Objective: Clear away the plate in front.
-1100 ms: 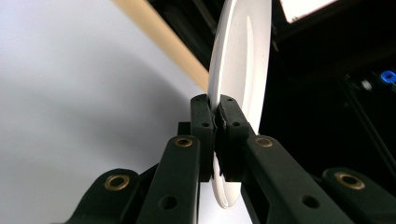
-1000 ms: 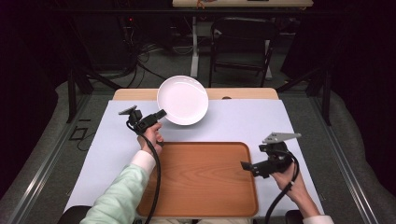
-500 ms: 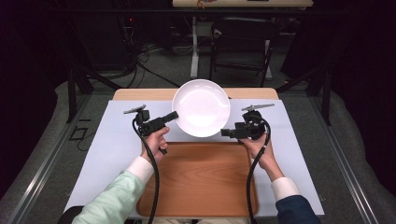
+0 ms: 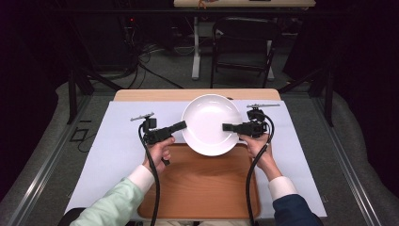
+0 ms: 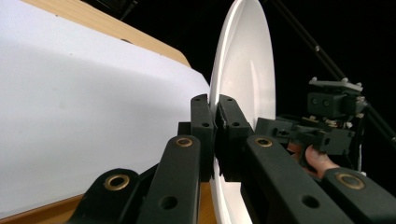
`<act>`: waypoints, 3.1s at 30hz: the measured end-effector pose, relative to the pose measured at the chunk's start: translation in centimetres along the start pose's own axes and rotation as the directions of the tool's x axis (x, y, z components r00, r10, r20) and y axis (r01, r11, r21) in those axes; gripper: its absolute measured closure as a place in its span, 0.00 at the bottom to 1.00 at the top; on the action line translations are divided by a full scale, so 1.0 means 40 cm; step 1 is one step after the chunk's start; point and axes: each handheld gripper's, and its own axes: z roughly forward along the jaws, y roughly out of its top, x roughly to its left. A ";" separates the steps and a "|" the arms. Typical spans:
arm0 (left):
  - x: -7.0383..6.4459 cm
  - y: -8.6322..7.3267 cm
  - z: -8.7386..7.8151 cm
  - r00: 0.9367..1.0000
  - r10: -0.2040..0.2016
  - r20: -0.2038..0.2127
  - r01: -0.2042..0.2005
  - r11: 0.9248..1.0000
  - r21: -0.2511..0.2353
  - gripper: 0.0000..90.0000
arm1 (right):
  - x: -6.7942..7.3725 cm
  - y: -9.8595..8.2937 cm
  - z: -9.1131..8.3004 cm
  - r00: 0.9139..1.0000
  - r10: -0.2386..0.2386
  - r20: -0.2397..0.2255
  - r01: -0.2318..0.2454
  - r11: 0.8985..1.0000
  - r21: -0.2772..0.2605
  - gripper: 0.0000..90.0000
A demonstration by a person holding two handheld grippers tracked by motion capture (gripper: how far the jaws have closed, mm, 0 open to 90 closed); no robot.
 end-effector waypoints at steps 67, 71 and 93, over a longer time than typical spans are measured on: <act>-0.105 -0.028 -0.151 0.956 0.295 0.006 -0.294 0.952 0.089 0.90 | 0.198 -0.088 -0.121 0.970 -0.241 -0.007 0.241 0.970 -0.004 0.78; -0.107 -0.037 -0.163 0.958 0.287 -0.004 -0.285 0.955 0.087 0.90 | 0.207 -0.095 -0.122 0.969 -0.248 -0.018 0.248 0.969 0.001 0.79; -0.111 -0.073 -0.216 0.963 0.271 0.006 -0.270 0.957 0.108 0.89 | 0.246 -0.136 -0.123 0.963 -0.262 -0.056 0.265 0.963 0.043 0.81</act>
